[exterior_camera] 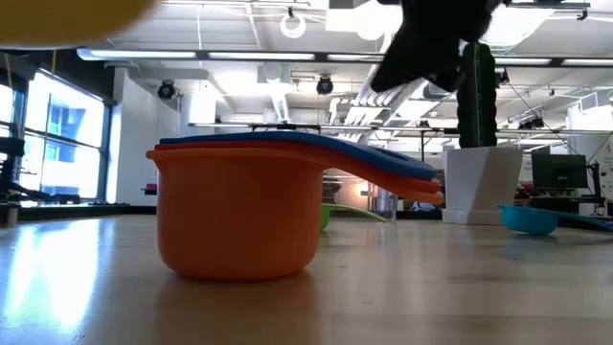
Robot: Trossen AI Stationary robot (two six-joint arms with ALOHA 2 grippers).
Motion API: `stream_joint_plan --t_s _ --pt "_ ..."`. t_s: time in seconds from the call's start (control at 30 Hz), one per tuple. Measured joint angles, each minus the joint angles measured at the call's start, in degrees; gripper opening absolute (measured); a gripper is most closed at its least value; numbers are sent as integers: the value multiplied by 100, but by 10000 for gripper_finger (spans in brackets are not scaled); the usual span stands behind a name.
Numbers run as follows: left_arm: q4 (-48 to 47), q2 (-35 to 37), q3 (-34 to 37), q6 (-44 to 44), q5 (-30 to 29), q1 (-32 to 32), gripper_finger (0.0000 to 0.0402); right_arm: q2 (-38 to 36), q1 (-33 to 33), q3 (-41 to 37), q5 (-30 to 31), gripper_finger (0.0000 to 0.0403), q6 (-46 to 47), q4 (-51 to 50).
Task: Nest measuring cups in basket
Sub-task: Stack the yellow measuring cup on top of the blue measuring cup
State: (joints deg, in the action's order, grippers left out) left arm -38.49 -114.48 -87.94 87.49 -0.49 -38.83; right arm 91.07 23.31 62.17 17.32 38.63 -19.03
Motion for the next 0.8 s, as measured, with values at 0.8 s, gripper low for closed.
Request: stream_joint_plan --t_s 0.8 --pt "-297 414 -35 2806 -678 -58 7 2 80 -238 -1756 0 -1415 34"
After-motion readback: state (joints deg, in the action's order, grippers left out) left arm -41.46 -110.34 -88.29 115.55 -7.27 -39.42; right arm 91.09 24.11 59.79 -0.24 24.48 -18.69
